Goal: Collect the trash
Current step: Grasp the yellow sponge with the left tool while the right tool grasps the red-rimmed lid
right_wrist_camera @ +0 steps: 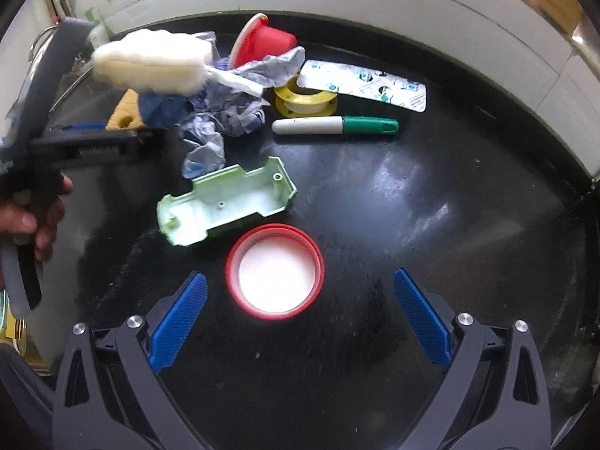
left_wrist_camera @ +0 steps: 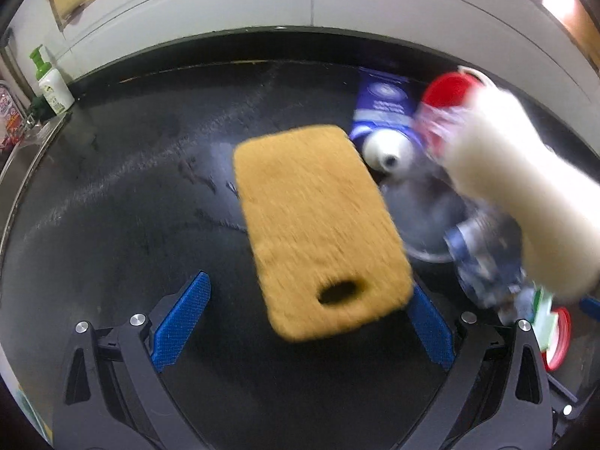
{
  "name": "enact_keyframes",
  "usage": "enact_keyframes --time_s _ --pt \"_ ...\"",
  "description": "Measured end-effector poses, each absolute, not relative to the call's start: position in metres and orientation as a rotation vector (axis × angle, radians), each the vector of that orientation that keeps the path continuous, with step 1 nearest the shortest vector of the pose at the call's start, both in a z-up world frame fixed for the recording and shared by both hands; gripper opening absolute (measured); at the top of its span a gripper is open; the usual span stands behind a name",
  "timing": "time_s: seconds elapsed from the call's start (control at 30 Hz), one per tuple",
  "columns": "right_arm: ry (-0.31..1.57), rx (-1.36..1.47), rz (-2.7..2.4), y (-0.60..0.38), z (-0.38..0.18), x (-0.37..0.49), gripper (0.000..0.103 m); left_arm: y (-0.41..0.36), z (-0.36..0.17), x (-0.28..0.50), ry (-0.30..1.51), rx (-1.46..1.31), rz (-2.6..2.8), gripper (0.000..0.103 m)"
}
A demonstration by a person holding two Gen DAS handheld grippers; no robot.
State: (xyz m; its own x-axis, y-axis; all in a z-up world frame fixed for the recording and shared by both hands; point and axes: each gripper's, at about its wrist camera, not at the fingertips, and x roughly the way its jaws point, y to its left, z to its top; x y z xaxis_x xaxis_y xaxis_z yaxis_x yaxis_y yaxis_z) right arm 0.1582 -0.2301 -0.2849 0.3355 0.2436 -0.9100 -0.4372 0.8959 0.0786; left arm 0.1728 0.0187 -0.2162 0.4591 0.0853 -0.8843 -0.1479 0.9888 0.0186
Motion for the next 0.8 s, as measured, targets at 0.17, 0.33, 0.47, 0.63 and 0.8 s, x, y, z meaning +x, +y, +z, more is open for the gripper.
enact_keyframes --time_s 0.17,0.33,0.47,0.63,0.8 --pt "1.138 -0.199 0.457 -0.227 -0.295 0.164 0.091 0.032 -0.217 0.180 1.054 -0.038 0.104 0.095" --pt "1.098 -0.222 0.482 -0.223 -0.288 0.162 0.049 0.036 -0.211 0.179 1.027 -0.018 0.083 0.063" --pt "1.110 -0.216 0.489 -0.220 -0.288 0.166 0.049 0.035 -0.208 0.175 1.034 -0.032 0.100 0.048" --pt "1.114 -0.223 0.472 -0.221 -0.288 0.167 0.049 0.036 -0.203 0.167 1.040 -0.040 0.100 0.038" --pt "1.098 -0.214 0.449 -0.226 -0.277 0.163 0.049 0.038 -0.193 0.153 1.027 -0.048 0.110 0.037"
